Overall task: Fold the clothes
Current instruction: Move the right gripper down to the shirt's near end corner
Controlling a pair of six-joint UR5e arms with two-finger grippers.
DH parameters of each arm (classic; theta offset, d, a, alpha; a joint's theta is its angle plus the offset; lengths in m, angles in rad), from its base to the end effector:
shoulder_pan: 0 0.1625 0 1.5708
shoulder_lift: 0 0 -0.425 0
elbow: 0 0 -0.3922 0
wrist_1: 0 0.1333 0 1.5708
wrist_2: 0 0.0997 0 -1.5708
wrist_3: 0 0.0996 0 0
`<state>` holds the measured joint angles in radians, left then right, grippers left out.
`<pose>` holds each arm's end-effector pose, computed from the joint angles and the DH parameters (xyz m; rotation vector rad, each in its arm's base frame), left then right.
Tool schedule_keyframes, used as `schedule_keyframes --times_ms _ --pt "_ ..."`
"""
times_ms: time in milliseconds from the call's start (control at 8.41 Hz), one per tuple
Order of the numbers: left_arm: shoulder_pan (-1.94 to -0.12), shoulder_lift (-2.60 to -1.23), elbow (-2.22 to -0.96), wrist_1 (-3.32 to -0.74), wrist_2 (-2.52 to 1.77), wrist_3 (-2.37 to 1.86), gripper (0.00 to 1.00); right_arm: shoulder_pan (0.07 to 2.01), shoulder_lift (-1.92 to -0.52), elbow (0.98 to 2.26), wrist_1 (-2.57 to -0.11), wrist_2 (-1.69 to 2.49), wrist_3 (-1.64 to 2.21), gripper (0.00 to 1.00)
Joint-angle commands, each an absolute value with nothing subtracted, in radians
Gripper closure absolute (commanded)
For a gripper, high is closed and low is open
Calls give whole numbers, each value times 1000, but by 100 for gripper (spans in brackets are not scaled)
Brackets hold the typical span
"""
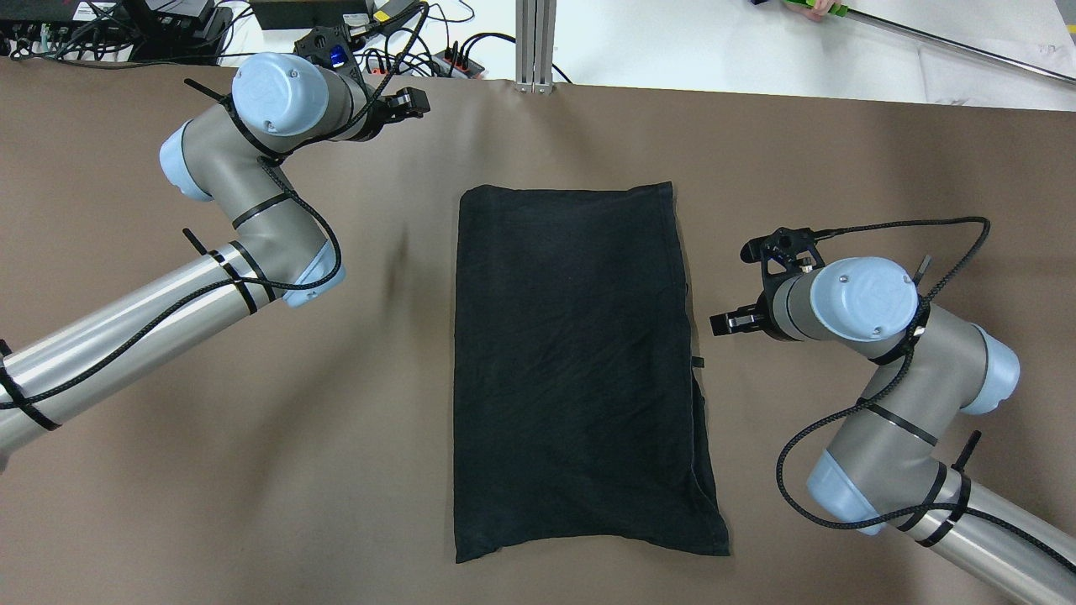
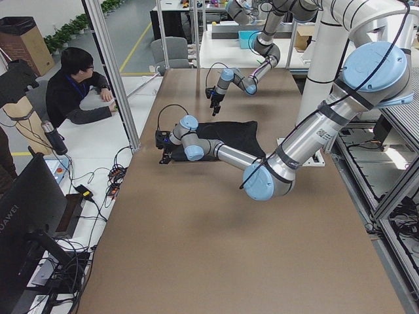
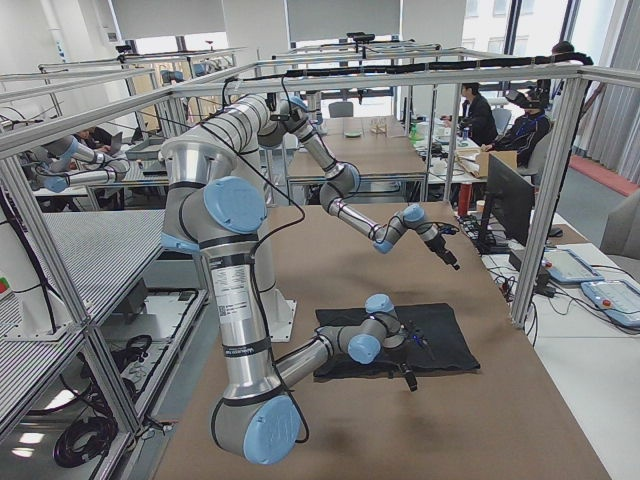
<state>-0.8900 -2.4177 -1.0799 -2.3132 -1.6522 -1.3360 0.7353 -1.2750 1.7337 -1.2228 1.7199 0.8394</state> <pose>0.4187 -0.7158 0.2637 0.5309 0.9812 -0.5423 -0.3771 -0.5009 0.3915 0.4342 -0.6925 -0.0565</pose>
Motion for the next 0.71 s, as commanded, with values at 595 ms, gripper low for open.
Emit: schedule_keyframes --times_ms 595 --pt "-888 -2422 -1081 -2313 -1651 -1338 5 548 -1208 1781 -1014 1824 1406 6"
